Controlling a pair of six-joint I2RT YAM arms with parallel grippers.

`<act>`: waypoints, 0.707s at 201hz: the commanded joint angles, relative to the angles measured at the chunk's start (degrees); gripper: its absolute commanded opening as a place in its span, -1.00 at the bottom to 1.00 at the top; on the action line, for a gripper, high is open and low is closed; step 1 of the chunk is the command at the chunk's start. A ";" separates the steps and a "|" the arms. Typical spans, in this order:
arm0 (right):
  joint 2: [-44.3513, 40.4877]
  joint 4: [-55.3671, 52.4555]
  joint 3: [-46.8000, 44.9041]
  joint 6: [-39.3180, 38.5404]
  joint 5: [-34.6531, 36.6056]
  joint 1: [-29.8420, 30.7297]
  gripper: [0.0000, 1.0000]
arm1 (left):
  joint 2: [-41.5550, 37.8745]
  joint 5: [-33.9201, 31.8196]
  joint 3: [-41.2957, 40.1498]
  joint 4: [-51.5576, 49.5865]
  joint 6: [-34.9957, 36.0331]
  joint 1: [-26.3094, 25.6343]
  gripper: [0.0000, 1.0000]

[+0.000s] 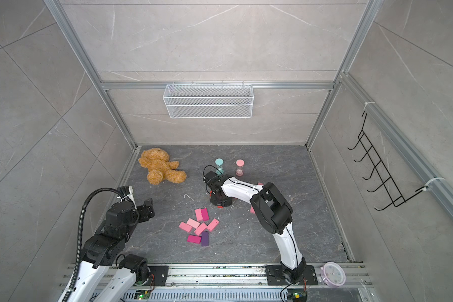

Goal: Assemble the letter t with building blocks
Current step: Assemble the building block at the center of the board.

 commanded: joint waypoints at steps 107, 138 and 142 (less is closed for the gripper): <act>-0.82 -2.95 -2.13 0.49 2.89 -0.34 -0.16 | -0.27 0.54 0.94 1.75 0.15 -0.24 0.77; -0.80 -2.79 -2.12 0.40 2.88 -0.39 -0.15 | -0.36 0.49 0.93 1.70 0.16 -0.24 0.77; -0.81 -2.69 -2.17 0.40 2.89 -0.39 -0.15 | -0.36 0.49 0.95 1.71 0.20 -0.24 0.77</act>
